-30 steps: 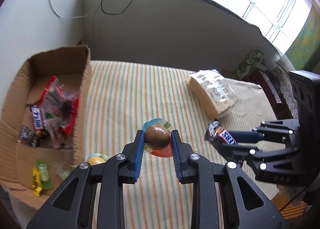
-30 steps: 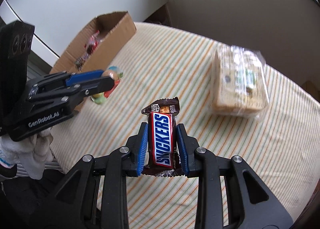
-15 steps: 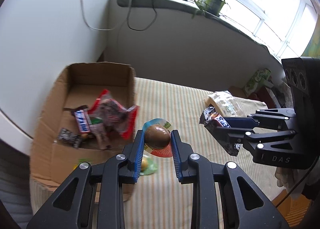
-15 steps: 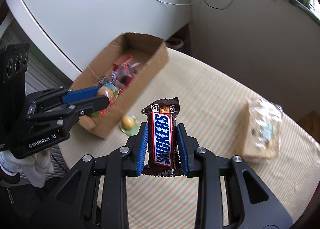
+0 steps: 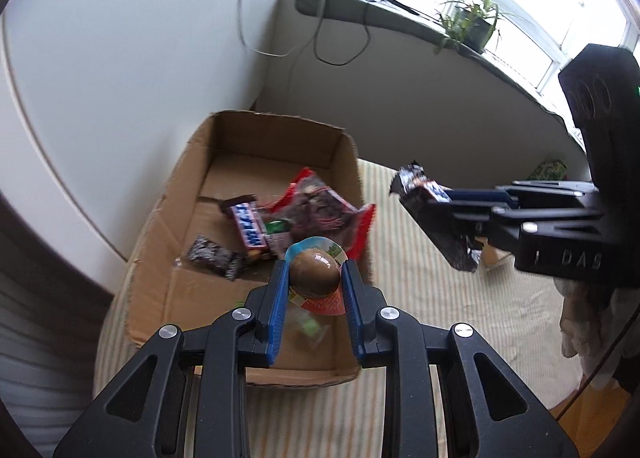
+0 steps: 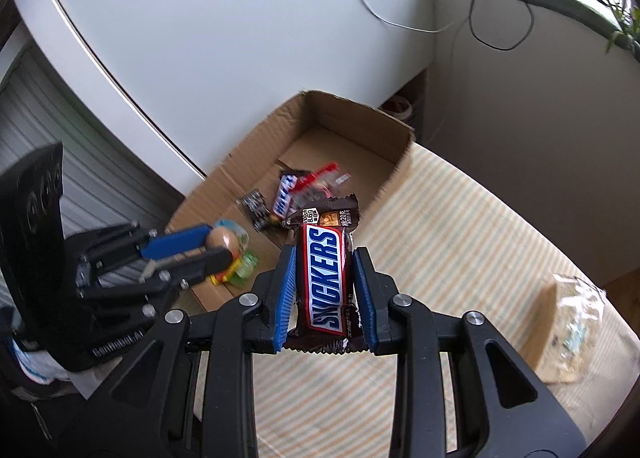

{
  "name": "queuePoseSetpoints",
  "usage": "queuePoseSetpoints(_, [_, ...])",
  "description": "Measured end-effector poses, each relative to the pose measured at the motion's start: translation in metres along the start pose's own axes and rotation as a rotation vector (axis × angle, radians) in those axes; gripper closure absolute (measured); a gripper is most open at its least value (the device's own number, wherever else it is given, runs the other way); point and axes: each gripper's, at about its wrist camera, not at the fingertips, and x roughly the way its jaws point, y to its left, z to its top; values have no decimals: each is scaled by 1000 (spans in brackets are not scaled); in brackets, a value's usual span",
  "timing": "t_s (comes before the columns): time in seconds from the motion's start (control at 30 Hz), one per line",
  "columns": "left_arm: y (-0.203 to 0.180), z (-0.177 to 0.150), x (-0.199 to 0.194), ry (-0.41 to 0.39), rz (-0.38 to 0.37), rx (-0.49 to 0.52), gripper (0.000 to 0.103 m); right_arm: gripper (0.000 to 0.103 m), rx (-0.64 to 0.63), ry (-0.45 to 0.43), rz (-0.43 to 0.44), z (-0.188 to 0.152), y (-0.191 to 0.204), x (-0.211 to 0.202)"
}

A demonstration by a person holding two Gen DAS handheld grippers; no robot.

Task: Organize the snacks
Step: 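Carry both items over the box and open both grippers to drop them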

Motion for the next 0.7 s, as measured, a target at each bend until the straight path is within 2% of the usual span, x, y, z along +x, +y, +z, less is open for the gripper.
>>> queuePoseSetpoints(0.33, [23, 0, 1, 2, 37, -49, 77, 73, -8, 24, 27, 30, 28, 26])
queuePoseSetpoints(0.47, [29, 0, 2, 11, 55, -61, 69, 73, 26, 16, 25, 34, 25, 26])
queuePoseSetpoints(0.53, [30, 0, 4, 17, 62, -67, 68, 71, 37, 4, 18, 35, 23, 22])
queuePoseSetpoints(0.57, [30, 1, 4, 13, 67, -64, 67, 61, 44, -3, 20, 35, 21, 20])
queuePoseSetpoints(0.6, [30, 1, 4, 11, 76, -60, 67, 46, 51, -11, 22, 35, 20, 18])
queuePoseSetpoints(0.63, [29, 2, 5, 11, 83, -57, 66, 42, 57, -28, 27, 35, 18, 14])
queuePoseSetpoints(0.7, [29, 2, 6, 14, 83, -59, 64, 41, 61, -45, 27, 36, 16, 10])
